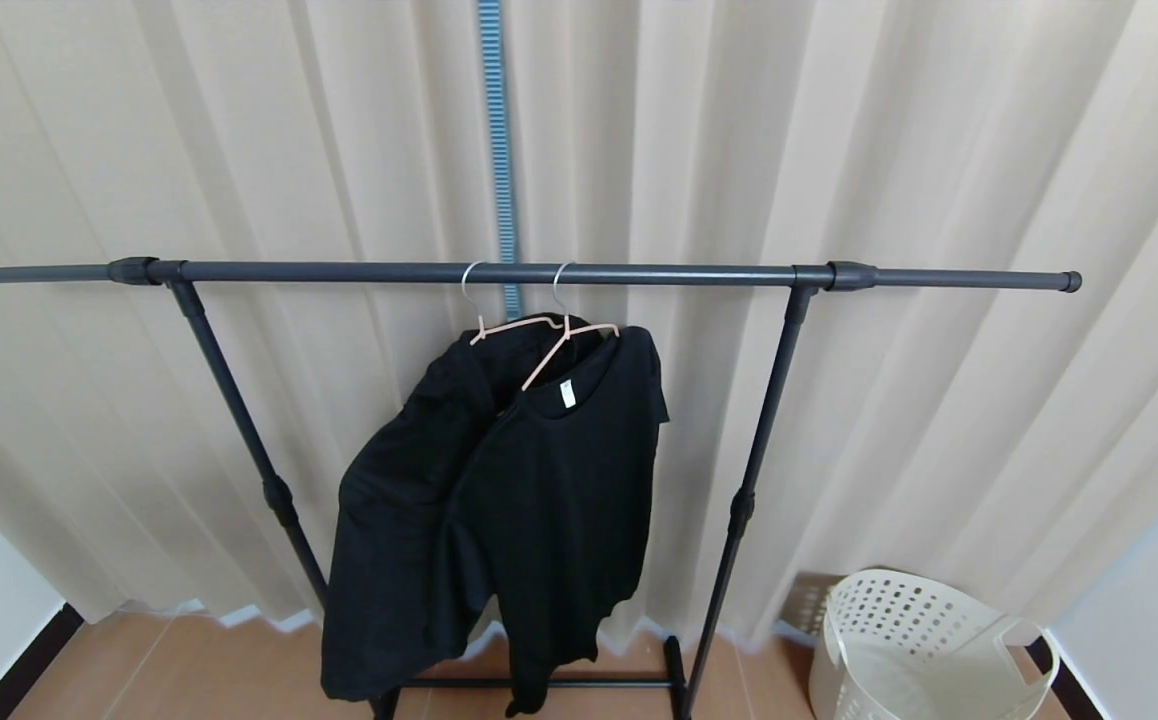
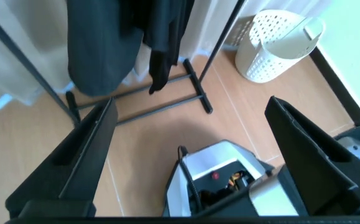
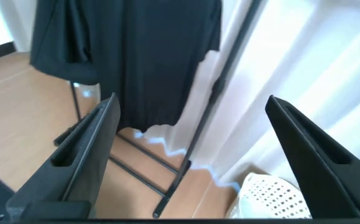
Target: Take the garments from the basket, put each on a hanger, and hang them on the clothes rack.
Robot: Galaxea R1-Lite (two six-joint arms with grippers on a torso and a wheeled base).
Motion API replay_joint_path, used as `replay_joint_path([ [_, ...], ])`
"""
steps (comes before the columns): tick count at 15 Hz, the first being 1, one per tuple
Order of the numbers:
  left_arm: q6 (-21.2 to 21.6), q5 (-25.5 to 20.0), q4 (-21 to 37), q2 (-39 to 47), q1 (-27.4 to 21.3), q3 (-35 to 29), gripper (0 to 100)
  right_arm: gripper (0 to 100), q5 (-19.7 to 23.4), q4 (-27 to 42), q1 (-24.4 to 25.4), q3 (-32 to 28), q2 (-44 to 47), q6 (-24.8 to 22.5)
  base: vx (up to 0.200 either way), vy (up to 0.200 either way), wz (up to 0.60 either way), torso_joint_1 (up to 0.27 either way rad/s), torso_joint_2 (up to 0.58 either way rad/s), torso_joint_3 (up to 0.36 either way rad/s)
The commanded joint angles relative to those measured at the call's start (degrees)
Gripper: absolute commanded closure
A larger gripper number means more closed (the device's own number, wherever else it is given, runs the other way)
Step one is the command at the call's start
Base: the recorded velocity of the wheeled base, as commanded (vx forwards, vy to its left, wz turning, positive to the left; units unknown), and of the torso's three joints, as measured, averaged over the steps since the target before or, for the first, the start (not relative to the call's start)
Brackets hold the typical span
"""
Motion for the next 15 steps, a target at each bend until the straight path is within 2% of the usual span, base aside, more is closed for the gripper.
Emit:
replay_joint_path([
  [1, 0.10, -0.06, 2.62, -4.72, 1.41, 0.13, 0, 0, -2.78, 1.42, 0.01, 0.11, -3.58, -0.01, 0.000, 0.000, 0.00, 0.000, 0.00, 0.000],
  [4, 0.36, 0.02, 2.71, -5.60, 4.31, 0.13, 0, 0, -5.51, 1.51, -0.16, 0.11, -4.63, 1.13, 0.000, 0.000, 0.00, 0.000, 0.00, 0.000],
  [6, 2.65, 0.99, 3.24, -5.69, 7.30, 0.13, 0, 0, -9.64, 1.77, -0.34, 0.11, -5.95, 3.33, 0.000, 0.000, 0.00, 0.000, 0.00, 0.000],
  [9, 5.28, 2.40, 5.96, -8.50, 10.38, 0.13, 0, 0, -11.13, 2.74, -1.30, 0.11, -8.32, 4.12, 0.000, 0.000, 0.00, 0.000, 0.00, 0.000],
  [12, 6.95, 3.01, 6.75, -12.28, 12.58, 0.13, 0, 0, -11.57, 2.74, -5.87, 0.11, -9.90, 4.64, 0.000, 0.000, 0.00, 0.000, 0.00, 0.000],
  [15, 9.41, 3.36, 7.28, -15.53, 16.00, 0.13, 0, 0, -11.57, 2.74, -6.14, 0.11, -12.10, 5.61, 0.000, 0.000, 0.00, 0.000, 0.00, 0.000],
])
